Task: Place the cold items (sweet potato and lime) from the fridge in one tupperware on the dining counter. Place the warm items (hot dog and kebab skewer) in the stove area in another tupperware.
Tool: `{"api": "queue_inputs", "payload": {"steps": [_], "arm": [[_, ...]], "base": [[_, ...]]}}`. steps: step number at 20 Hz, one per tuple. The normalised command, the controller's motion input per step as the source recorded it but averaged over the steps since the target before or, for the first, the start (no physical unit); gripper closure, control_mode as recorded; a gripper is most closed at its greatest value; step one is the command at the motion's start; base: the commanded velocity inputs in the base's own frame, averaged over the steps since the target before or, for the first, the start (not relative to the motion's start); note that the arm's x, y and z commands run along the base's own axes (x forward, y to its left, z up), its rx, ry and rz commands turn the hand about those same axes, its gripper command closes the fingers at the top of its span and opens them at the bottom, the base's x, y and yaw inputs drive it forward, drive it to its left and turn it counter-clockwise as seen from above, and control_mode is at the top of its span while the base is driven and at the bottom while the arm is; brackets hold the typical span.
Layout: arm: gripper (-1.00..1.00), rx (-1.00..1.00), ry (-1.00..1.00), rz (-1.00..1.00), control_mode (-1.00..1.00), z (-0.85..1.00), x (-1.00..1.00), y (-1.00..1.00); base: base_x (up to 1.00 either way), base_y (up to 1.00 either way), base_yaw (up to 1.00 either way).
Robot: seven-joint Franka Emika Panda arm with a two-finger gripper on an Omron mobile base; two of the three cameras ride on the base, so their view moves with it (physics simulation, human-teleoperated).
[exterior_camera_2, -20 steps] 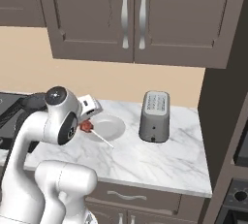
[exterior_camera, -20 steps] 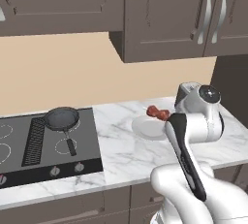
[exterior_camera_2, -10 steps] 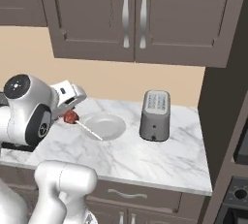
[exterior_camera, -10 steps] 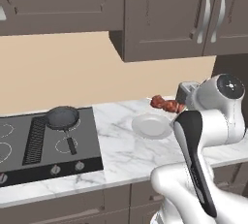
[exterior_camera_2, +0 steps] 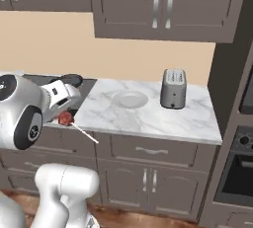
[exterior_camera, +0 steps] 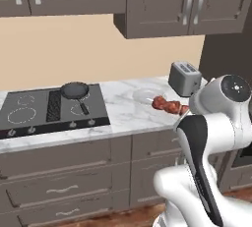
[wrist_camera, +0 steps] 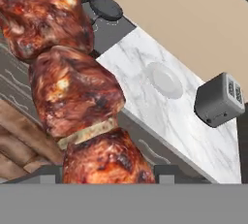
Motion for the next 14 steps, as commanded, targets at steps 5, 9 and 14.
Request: {"api": "queue_inputs", "payload": {"steps": [5, 9, 14], "arm": [[1.0, 0.0, 0.0, 0.0, 1.0, 0.0, 0.0, 0.0], [1.0, 0.0, 0.0, 0.0, 1.0, 0.0, 0.0, 0.0], [1.0, 0.0, 0.0, 0.0, 1.0, 0.0, 0.0, 0.0]], "base": [[-1.0, 0.63, 0.0], [-0.98, 0.37, 0.0], [-1.0, 0.03, 0.0]]}}
